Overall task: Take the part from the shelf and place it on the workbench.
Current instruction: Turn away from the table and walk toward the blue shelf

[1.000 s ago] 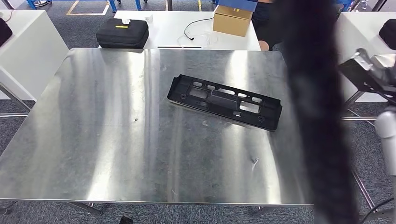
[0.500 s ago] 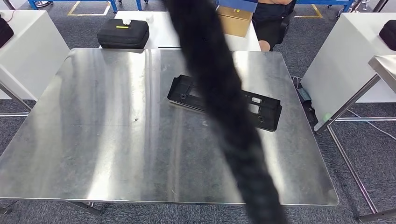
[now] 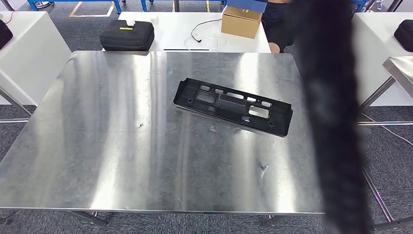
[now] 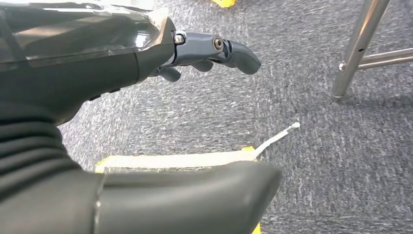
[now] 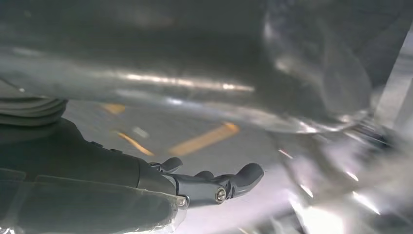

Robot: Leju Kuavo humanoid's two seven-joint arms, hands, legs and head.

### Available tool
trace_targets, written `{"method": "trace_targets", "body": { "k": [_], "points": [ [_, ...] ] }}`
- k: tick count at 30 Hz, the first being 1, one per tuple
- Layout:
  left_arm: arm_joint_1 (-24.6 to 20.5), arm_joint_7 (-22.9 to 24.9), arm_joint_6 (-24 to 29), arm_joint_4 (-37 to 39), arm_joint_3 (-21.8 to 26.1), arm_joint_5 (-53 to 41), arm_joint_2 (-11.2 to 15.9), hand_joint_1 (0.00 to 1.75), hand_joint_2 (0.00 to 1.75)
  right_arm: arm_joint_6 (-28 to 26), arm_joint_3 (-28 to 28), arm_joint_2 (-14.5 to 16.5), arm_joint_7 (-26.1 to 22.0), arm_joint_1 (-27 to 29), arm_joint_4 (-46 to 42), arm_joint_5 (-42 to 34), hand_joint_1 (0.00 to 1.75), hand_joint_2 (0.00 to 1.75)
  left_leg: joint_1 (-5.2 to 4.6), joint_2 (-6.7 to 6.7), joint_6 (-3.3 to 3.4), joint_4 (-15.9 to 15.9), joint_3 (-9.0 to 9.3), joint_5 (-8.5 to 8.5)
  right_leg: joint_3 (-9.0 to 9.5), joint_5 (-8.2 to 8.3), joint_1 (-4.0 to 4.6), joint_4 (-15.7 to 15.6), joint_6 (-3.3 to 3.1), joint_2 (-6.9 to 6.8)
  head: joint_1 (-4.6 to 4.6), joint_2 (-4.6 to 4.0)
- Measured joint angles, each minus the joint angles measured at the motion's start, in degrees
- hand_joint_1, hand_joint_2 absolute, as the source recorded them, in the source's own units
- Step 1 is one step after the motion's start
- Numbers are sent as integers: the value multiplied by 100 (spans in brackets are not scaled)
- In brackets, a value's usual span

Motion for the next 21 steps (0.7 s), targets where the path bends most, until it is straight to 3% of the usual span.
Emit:
{"method": "trace_targets", "body": {
  "k": [1,7,13,18,20,21],
  "points": [
    [6,-2,-9,9,17,27,3,0,0,31,-87,121,32,-15,248,-1,0,0,2,0,0,0,1,0,1,0,2,0,0,0,1,0],
    [44,-31,-51,65,125,80,22,0,0,227,-245,982,509,-24,1388,72,0,0,10,2,-3,-3,-1,2,0,-1,3,2,-2,3,-2,0],
    [58,74,-51,105,218,91,46,0,0,390,52,1739,1076,-43,2005,734,0,0,8,2,-4,4,-1,3,5,3,-4,-1,1,3,-1,0],
    [61,195,-31,112,262,127,76,0,0,454,466,2203,1362,-84,2210,1219,0,0,0,17,55,-43,18,81,6,44,-35,-21,82,5,-2,0],
    [62,220,-6,113,267,136,81,0,0,454,611,2328,1400,-109,2244,1354,0,0,40,46,113,-146,46,171,-110,-113,-25,220,76,1,3,0],
    [68,232,6,113,271,138,81,0,0,451,689,2378,1413,-120,2255,1445,0,0,55,66,128,-174,52,197,-247,-272,-34,527,59,-3,8,0]
  ]
}}
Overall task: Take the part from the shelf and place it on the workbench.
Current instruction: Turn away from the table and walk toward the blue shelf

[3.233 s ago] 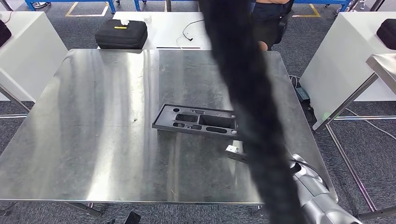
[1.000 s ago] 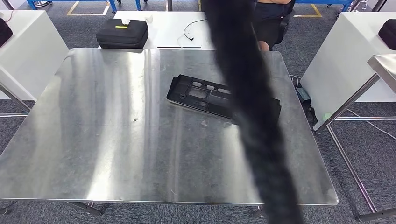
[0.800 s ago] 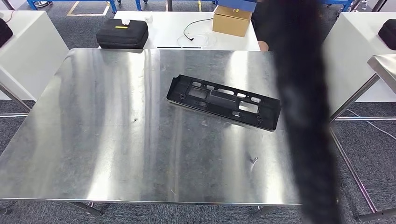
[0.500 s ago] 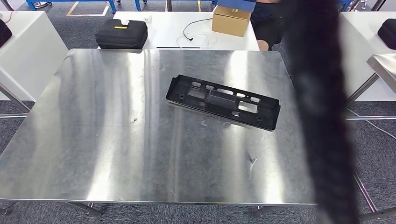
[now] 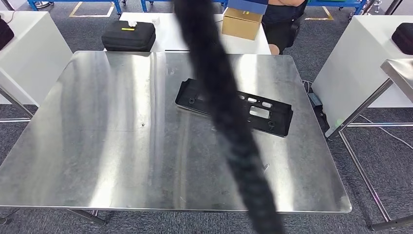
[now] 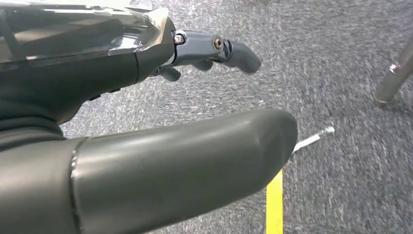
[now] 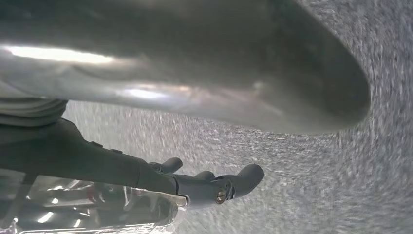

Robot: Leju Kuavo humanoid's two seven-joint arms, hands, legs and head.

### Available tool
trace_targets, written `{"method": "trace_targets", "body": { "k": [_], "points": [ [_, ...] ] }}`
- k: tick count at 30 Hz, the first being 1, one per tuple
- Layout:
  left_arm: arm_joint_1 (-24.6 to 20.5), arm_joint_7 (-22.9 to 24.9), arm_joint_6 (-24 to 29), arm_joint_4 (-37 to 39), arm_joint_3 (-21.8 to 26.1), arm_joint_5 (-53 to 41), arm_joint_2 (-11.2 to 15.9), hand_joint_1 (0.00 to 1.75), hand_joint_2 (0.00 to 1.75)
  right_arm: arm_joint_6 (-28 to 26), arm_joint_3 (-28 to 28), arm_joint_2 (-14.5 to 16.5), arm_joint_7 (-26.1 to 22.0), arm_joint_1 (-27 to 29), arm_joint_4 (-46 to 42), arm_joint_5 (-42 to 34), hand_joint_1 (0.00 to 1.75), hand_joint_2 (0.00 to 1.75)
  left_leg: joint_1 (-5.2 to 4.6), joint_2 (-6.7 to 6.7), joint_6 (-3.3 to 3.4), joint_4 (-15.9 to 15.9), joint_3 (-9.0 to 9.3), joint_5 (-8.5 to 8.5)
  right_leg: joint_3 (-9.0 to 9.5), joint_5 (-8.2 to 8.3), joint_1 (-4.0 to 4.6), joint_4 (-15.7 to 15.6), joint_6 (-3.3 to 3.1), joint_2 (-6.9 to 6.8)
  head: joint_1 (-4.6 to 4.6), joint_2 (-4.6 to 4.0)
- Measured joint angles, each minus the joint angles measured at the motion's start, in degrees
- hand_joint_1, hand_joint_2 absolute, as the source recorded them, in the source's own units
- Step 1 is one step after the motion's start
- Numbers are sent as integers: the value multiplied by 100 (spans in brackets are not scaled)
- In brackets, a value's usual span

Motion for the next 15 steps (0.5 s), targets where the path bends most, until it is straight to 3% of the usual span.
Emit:
{"method": "trace_targets", "body": {
  "k": [2,3,4,6,8,10,12,13,15],
  "points": [
    [16,32,18,0,8,2,2,0,0,-19,175,92,32,-18,15,244,0,0,5,32,8,-5,-15,12,-315,-302,-23,772,2,-1,6,0],
    [25,53,24,0,11,1,-1,0,0,-31,282,130,52,-22,21,404,0,0,9,48,4,-3,-14,12,-401,-360,-43,1011,34,-2,4,0],
    [29,72,28,0,13,-1,-1,0,0,-40,393,169,74,-25,27,557,0,0,18,57,-4,0,-7,8,-381,-320,-63,1022,88,-5,4,0],
    [28,96,38,0,14,-12,-2,0,0,-43,620,224,118,-41,36,809,0,0,49,61,-45,19,17,-15,-32,-25,-112,382,224,-18,5,0],
    [26,106,53,0,13,-32,1,0,0,-28,822,270,166,-70,44,943,0,0,56,56,-130,55,8,-53,374,173,-115,-325,267,-14,9,0],
    [22,114,77,0,13,-53,4,0,0,-9,969,306,199,-90,53,1008,0,0,38,43,-204,96,-23,-63,485,170,-91,-531,207,4,9,0],
    [18,132,94,0,11,-68,7,0,0,6,1063,327,208,-99,55,1008,0,0,47,27,-258,135,-48,-78,435,176,-114,-543,132,8,7,0],
    [17,143,97,0,10,-77,9,0,0,18,1090,337,206,-103,55,983,0,0,58,22,-289,198,-86,-144,415,185,-129,-548,78,6,4,0],
    [17,162,98,0,9,-101,14,0,0,38,1108,352,192,-107,55,927,0,0,77,15,-345,615,-283,-466,360,225,-148,-563,-52,-6,2,0]
  ]
}}
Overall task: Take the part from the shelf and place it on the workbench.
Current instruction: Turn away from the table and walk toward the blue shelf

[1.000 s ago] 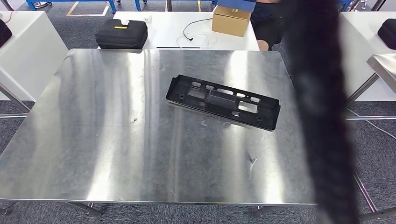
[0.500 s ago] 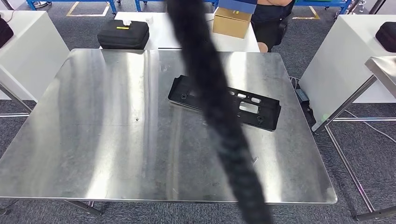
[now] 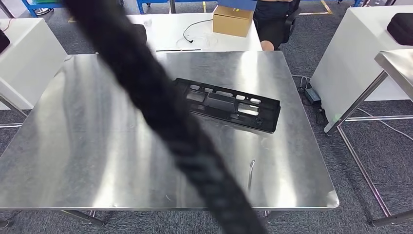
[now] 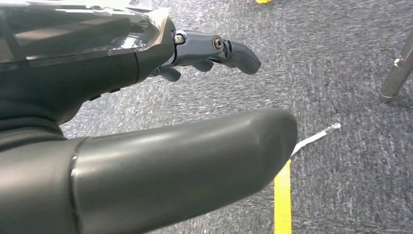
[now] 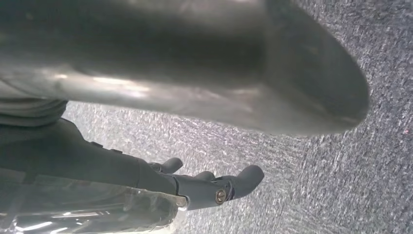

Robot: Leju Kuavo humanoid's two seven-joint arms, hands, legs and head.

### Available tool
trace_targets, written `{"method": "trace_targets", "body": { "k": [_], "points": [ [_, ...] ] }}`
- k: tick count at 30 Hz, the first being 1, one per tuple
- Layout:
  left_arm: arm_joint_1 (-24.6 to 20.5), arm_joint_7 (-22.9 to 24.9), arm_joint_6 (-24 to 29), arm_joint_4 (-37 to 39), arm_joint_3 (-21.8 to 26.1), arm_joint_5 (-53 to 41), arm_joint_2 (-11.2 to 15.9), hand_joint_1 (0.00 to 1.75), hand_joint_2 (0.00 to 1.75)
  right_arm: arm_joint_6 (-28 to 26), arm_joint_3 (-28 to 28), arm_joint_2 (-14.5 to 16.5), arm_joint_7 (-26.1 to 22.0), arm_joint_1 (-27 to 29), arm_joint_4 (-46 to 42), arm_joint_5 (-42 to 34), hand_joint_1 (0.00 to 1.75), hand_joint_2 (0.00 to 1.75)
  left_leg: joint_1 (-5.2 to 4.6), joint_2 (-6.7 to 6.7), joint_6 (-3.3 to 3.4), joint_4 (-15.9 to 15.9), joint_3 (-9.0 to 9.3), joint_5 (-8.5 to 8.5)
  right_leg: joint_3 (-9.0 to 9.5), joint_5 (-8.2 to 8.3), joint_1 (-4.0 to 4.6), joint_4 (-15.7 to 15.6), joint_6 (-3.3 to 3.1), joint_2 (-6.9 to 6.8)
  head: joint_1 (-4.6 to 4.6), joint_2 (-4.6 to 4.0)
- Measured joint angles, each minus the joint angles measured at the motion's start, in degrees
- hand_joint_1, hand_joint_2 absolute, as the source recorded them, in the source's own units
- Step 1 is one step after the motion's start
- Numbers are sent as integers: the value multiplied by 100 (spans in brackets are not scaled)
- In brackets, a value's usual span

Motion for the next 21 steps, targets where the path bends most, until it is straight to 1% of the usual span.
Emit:
{"method": "trace_targets", "body": {
  "k": [1,2,3,4,5,6,7,8,9,10,11,12,13,14,15,16,17,18,19,20,21],
  "points": [
    [0,4,0,0,-2,-11,1,0,0,5,4,6,-5,-1,0,-15,0,0,3,-1,-19,352,-166,-212,-40,21,11,1,-53,-8,-2,0],
    [1,7,0,1,-3,-23,1,0,0,5,11,11,-8,0,0,-26,0,0,9,-3,-33,721,-337,-392,-83,46,21,2,-92,-17,-2,0],
    [3,14,0,1,-4,-38,2,0,0,4,20,19,-8,4,1,-35,0,0,15,-3,-41,988,-456,-476,-126,73,32,3,-110,-24,-2,0],
    [6,20,1,2,-5,-53,4,0,0,-1,28,24,-7,8,1,-42,0,0,22,-3,-41,1076,-483,-447,-164,102,39,4,-117,-29,-3,0],
    [8,28,1,2,-7,-70,9,0,0,-10,34,30,-7,12,2,-51,0,0,28,-2,-35,937,-396,-307,-198,135,43,5,-113,-30,-3,0],
    [7,36,2,1,-11,-89,15,0,0,-25,38,40,-6,14,2,-65,0,0,33,-2,-21,595,-202,-101,-225,169,42,5,-98,-28,-3,0],
    [1,40,2,1,-16,-107,22,0,0,-40,38,49,-5,13,2,-83,0,0,36,-4,-8,165,31,61,-245,203,43,6,-76,-26,-4,0],
    [-7,47,3,0,-23,-126,28,0,0,-54,38,62,-6,16,3,-112,0,0,26,-9,4,-183,219,199,-257,240,49,2,-40,-23,-1,0],
    [-13,53,5,0,-28,-150,32,0,0,-67,38,72,-7,18,3,-150,0,0,10,-16,18,-410,332,269,-263,274,56,-2,2,-23,1,0],
    [-17,61,7,0,-34,-172,35,0,0,-76,37,81,-10,18,4,-186,0,0,-12,-23,30,-494,358,286,-266,309,60,-7,48,-23,2,0],
    [-18,71,10,0,-40,-189,38,0,0,-85,36,95,-15,19,4,-227,0,0,-38,-26,53,-480,328,323,-268,352,62,-27,95,-24,6,0],
    [-18,55,13,0,-45,-201,37,0,0,-94,33,103,-20,21,5,-264,0,0,-41,-23,93,-499,292,362,-278,394,70,-41,138,-25,7,0],
    [-23,-2,20,-1,-52,-203,32,0,0,-101,30,112,-23,23,7,-295,0,0,-41,-11,138,-513,248,419,-310,382,68,-26,161,-24,6,0],
    [-34,-90,40,-5,-61,-207,19,0,0,-110,24,121,-18,27,9,-326,0,0,-36,2,199,-530,189,490,-371,279,71,66,154,-23,13,0],
    [-52,-188,69,-11,-74,-220,-8,0,0,-119,13,127,-8,30,11,-351,0,0,-28,13,247,-545,117,568,-462,83,75,278,126,-22,18,0],
    [-77,-263,103,-16,-91,-237,-40,0,0,-128,1,135,6,28,12,-372,0,0,-37,22,281,-543,40,630,-571,-180,68,602,86,-21,23,0],
    [-100,-296,133,-21,-111,-257,-77,0,0,-134,-10,143,21,27,13,-390,0,0,-47,27,306,-540,-38,691,-674,-426,72,986,63,-21,31,0],
    [-116,-303,151,-22,-134,-278,-116,0,0,-138,-20,148,31,25,13,-403,0,0,-61,35,311,-537,-114,750,-731,-590,75,1329,73,-20,32,0],
    [-126,-303,160,-22,-155,-289,-146,0,0,-141,-26,149,40,25,13,-411,0,0,-76,46,314,-532,-185,804,-707,-649,78,1522,106,-20,32,0],
    [-129,-303,163,-22,-173,-297,-171,0,0,-143,-31,150,45,27,13,-414,0,0,-90,56,313,-529,-248,855,-575,-615,81,1502,149,-20,32,0],
    [-131,-303,164,-22,-186,-301,-187,0,0,-144,-38,150,49,28,13,-416,0,0,-102,63,307,-528,-301,901,-325,-517,86,1241,185,-21,31,0]
  ]
}}
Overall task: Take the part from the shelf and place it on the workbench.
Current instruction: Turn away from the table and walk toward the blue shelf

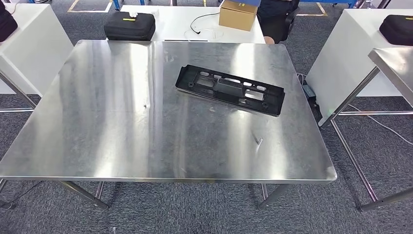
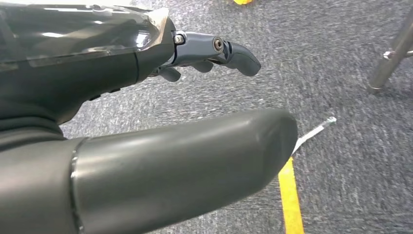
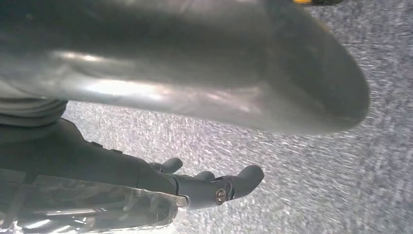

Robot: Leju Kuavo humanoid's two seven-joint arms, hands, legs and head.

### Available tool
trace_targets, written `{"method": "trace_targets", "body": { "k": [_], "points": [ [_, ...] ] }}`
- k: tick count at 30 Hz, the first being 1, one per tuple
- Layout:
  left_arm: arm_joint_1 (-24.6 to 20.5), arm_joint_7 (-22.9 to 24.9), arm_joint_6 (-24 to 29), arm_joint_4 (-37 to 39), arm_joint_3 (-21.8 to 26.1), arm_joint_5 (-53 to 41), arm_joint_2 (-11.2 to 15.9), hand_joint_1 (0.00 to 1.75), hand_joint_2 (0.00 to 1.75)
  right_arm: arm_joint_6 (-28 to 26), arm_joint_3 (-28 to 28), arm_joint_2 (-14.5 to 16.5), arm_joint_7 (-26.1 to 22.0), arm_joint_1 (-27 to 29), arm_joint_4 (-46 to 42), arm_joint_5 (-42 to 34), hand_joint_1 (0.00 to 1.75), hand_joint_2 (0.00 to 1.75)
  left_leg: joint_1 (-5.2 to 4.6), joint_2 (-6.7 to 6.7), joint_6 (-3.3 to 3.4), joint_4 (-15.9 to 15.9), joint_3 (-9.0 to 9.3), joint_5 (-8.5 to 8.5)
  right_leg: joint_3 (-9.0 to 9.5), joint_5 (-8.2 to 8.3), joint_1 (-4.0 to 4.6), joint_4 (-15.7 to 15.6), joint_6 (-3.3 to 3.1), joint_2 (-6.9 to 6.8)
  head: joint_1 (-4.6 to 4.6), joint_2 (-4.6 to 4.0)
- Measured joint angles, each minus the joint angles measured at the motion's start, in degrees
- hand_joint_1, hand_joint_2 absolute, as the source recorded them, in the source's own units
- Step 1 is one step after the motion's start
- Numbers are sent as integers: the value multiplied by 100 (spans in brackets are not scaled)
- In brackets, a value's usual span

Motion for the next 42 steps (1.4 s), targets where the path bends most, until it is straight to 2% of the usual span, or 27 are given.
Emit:
{"method": "trace_targets", "body": {
  "k": [1,3,5,7,8,9,11,12,13,15,16,18,20,22,23,25,27,28,29,30,32,34,35,37,38,39,42],
  "points": [
    [-5,0,0,-1,-6,-1,-9,0,0,-1,-7,-1,3,-2,0,-1,0,0,-8,3,-9,2,-29,41,333,101,11,-437,10,0,0,0],
    [-17,-1,-3,-3,-11,-3,-22,0,0,-5,-20,-3,14,-18,0,-2,0,0,-29,7,-48,3,-70,125,922,182,59,-1312,-50,-2,-4,0],
    [-25,-1,-13,-4,-25,-13,-36,0,0,-10,-33,-3,44,-28,0,-26,0,0,-34,12,-106,-6,-93,211,1075,187,111,-1638,-125,-4,-11,0],
    [-24,1,-26,-5,-42,-32,-39,0,0,-18,-60,9,68,-27,2,-77,0,0,-25,1,-169,5,-126,246,994,271,80,-1665,-198,-14,-17,0],
    [-21,3,-33,-5,-54,-49,-37,0,0,-23,-77,18,73,-29,3,-103,0,0,-19,-17,-202,81,-171,153,955,325,47,-1684,-258,-24,-22,0],
    [-18,12,-39,-5,-67,-71,-32,0,0,-28,-96,26,73,-30,5,-125,0,0,-7,-38,-237,251,-243,-35,904,386,9,-1702,-310,-34,-26,0],
    [-9,138,-36,-3,-115,-162,-2,0,0,-39,-132,43,67,-27,7,-177,0,0,44,-70,-314,910,-458,-594,768,502,-13,-1701,-371,-51,-34,0],
    [4,259,-42,-1,-145,-219,28,0,0,-46,-155,49,55,-21,7,-209,0,0,76,-76,-355,1275,-549,-795,699,557,-15,-1688,-367,-58,-36,0],
    [28,376,-57,1,-174,-271,70,0,0,-53,-179,56,40,-14,7,-242,0,0,111,-76,-395,1535,-581,-872,625,610,-21,-1668,-352,-65,-35,0],
    [92,510,-108,5,-216,-313,167,0,0,-67,-227,64,13,2,7,-284,0,0,186,-74,-471,1465,-359,-656,469,696,-54,-1590,-300,-69,-36,0],
    [118,520,-124,6,-230,-311,209,0,0,-72,-245,68,7,8,7,-286,0,0,228,-73,-510,1131,-101,-489,385,726,-73,-1530,-269,-67,-37,0],
    [139,538,-131,7,-258,-310,272,0,0,-79,-263,69,5,9,7,-273,0,0,260,-93,-555,388,390,-395,230,775,-80,-1406,-199,-66,-36,0],
    [144,558,-126,7,-278,-315,309,0,0,-71,-267,73,4,-2,7,-268,0,0,226,-116,-501,87,500,-464,145,843,-66,-1350,-102,-67,-27,0],
    [154,586,-116,8,-286,-316,325,0,0,-46,-275,75,3,-2,8,-276,0,0,192,-105,-353,80,390,-396,114,928,-68,-1370,9,-65,-18,0],
    [156,599,-111,9,-287,-315,326,0,0,-32,-283,72,2,3,10,-277,0,0,182,-93,-268,75,336,-336,65,889,-76,-1340,30,-60,-16,0],
    [156,613,-92,11,-287,-308,328,0,0,-9,-297,70,-1,12,14,-262,0,0,180,-62,-136,58,176,-180,-124,509,-86,-952,-20,-47,-3,0],
    [162,618,-69,11,-286,-290,327,0,0,2,-302,74,-4,11,15,-227,0,0,152,-43,-89,67,-12,-29,-342,-27,-77,-181,-69,-34,10,0],
    [166,612,-61,11,-285,-273,323,0,0,5,-302,74,-4,11,15,-210,0,0,136,-33,-84,72,-99,44,-375,-170,-71,148,-53,-29,12,0],
    [167,598,-55,11,-284,-250,318,0,0,7,-302,72,-5,10,15,-192,0,0,121,-26,-83,78,-182,116,-322,-193,-65,314,-16,-26,12,0],
    [168,578,-48,11,-282,-224,309,0,0,8,-302,70,-5,10,15,-176,0,0,109,-21,-86,82,-258,184,-164,-122,-60,264,27,-26,12,0],
    [165,524,-17,11,-279,-191,266,0,0,14,-302,64,-3,-1,15,-147,0,0,94,-19,-106,87,-389,313,458,73,-36,-452,51,-23,12,0],
    [159,466,30,10,-276,-164,185,0,0,20,-301,60,4,-24,15,-120,0,0,80,-15,-161,79,-455,432,1075,73,26,-1351,-32,-21,8,0],
    [153,436,48,9,-274,-147,144,0,0,21,-300,60,10,-32,15,-108,0,0,82,-9,-194,70,-462,488,1217,41,61,-1596,-82,-19,10,0],
    [137,391,63,10,-267,-106,83,0,0,21,-299,65,22,-35,18,-99,0,0,93,-2,-269,28,-467,596,1181,92,74,-1680,-166,-23,17,0],
    [127,380,63,10,-263,-93,65,0,0,22,-299,69,28,-39,20,-100,0,0,102,-10,-301,41,-497,575,1138,151,50,-1691,-215,-32,22,0],
    [120,375,62,11,-260,-85,54,0,0,24,-300,72,35,-43,23,-104,0,0,112,-23,-333,133,-548,425,1073,228,19,-1703,-279,-43,18,0],
    [97,364,60,11,-255,-79,43,0,0,25,-302,86,42,-42,26,-131,0,0,143,-54,-415,1037,-790,-456,826,454,-17,-1704,-379,-67,8,0]
  ]
}}
